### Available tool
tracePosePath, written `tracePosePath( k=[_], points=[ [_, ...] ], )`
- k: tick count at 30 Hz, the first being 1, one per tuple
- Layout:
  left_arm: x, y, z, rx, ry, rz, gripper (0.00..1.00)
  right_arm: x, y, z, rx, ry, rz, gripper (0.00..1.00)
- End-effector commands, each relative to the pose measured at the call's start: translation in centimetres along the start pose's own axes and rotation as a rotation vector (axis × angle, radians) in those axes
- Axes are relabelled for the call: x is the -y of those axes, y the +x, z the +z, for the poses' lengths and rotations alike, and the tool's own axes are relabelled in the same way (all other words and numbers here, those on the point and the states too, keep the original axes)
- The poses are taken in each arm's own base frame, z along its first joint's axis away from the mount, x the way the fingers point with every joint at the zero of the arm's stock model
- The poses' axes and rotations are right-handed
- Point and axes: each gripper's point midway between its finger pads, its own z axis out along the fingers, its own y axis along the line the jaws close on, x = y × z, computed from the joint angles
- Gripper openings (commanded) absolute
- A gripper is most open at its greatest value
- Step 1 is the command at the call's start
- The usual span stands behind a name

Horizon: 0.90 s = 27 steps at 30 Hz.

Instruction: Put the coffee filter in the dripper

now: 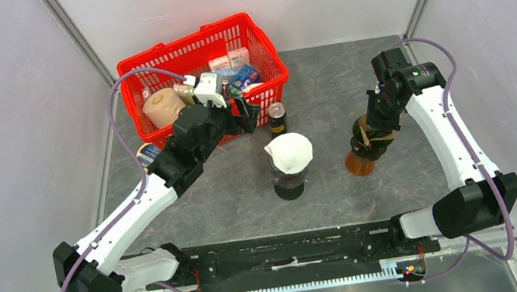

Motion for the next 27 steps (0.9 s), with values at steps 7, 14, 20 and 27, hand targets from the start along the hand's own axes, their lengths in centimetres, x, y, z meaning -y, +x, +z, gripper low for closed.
tracePosePath(
  k=[7,14,20,27],
  points=[
    [0.0,-1.7,0.2,0.054,-0.009,-0.016,0.89,0.4,-0.1,1.3,-0.014,0.031,-0.008,0.20],
    [-0.1,-1.7,0.2,0.056,-0.010,-0.014,0.89,0.9,0.1,1.9,-0.029,0.059,-0.012,0.20],
    [0.0,-1.7,0.3,0.054,-0.010,-0.013,0.89,1.2,0.4,2.2,-0.039,0.071,-0.012,0.20],
    [0.0,-1.6,0.3,0.051,-0.010,-0.013,0.89,1.6,0.2,2.6,-0.030,0.096,-0.012,0.21]
  ],
)
